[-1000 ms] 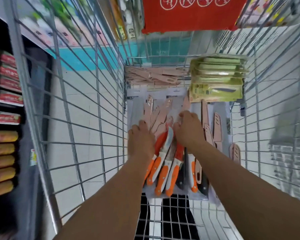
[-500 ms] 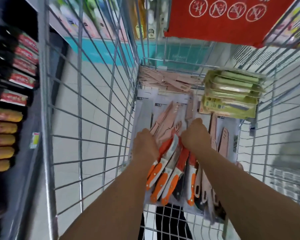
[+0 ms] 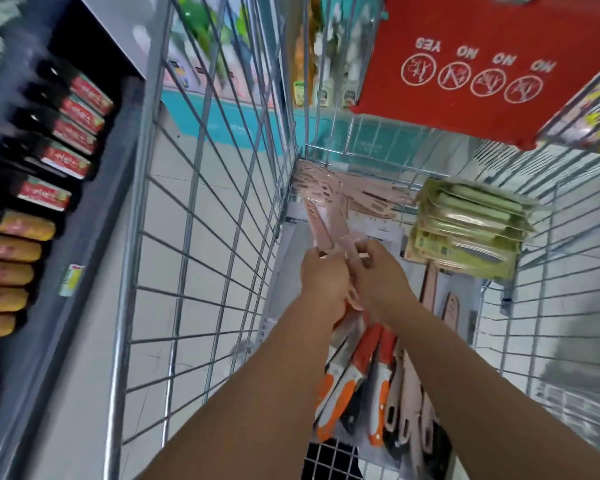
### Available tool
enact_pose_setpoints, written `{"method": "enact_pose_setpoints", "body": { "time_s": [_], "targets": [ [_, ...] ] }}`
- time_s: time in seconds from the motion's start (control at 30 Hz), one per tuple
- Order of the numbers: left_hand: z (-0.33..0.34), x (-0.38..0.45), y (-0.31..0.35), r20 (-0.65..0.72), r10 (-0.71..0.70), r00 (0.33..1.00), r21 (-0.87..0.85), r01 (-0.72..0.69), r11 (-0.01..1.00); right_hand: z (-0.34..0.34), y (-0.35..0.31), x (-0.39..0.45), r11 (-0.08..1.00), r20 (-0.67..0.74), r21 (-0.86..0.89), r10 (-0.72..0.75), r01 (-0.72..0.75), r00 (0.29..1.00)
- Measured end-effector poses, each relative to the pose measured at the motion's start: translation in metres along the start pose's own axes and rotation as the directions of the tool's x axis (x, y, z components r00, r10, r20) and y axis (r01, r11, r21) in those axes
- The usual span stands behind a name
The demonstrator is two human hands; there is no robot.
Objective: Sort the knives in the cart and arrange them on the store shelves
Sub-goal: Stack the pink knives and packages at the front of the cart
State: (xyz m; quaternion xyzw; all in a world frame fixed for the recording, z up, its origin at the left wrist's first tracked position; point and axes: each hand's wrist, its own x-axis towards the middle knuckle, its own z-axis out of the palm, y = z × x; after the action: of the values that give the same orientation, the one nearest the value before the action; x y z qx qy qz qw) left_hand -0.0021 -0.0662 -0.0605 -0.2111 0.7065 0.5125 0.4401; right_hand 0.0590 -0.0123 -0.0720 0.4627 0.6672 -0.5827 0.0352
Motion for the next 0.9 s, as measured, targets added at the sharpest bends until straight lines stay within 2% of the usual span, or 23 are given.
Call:
{"method": "enact_pose_setpoints", "body": {
  "time_s": [0.1, 0.23, 0.33, 0.43, 0.57, 0.67, 0.77, 0.83, 0.9],
  "targets": [
    [0.013, 0.006, 0.007, 0.052, -0.081, 0.995, -0.143, 0.088, 0.986, -0.012, -0.007, 0.008, 0.999, 0.035, -0.037, -0.038, 0.039, 0.999],
    [0.031, 0.018, 0.018, 0.045, -0.051, 0.998, -0.150, 0.057, 0.987, -0.030, -0.021, 0.025, 0.919, 0.018, -0.325, -0.230, 0.224, 0.973],
    [0.041, 0.026, 0.025, 0.067, -0.022, 0.998, -0.290, 0.040, 0.956, -0.040, -0.030, 0.043, 0.852, 0.013, -0.422, -0.338, 0.311, 0.941],
    [0.053, 0.034, 0.032, 0.061, -0.030, 0.998, -0.420, 0.053, 0.906, -0.045, -0.038, 0.064, 0.804, 0.048, -0.503, -0.340, 0.317, 0.939],
    [0.069, 0.036, 0.046, -0.001, -0.056, 0.998, -0.502, 0.047, 0.863, -0.049, -0.050, 0.082, 0.745, 0.118, -0.582, -0.321, 0.327, 0.940],
    [0.076, 0.045, 0.051, -0.080, -0.050, 0.996, -0.442, 0.010, 0.897, -0.051, -0.058, 0.091, 0.744, 0.144, -0.578, -0.314, 0.337, 0.939],
    [0.073, 0.053, 0.052, -0.029, 0.017, 0.999, -0.254, -0.024, 0.967, -0.054, -0.057, 0.108, 0.730, 0.182, -0.591, -0.296, 0.345, 0.938],
    [0.065, 0.055, 0.050, 0.047, 0.103, 0.994, -0.028, -0.102, 0.994, -0.053, -0.055, 0.118, 0.643, 0.271, -0.660, -0.280, 0.390, 0.921],
    [0.057, 0.056, 0.048, 0.143, 0.152, 0.978, 0.113, -0.169, 0.979, -0.048, -0.052, 0.123, 0.517, 0.350, -0.733, -0.269, 0.442, 0.897]
  ]
}}
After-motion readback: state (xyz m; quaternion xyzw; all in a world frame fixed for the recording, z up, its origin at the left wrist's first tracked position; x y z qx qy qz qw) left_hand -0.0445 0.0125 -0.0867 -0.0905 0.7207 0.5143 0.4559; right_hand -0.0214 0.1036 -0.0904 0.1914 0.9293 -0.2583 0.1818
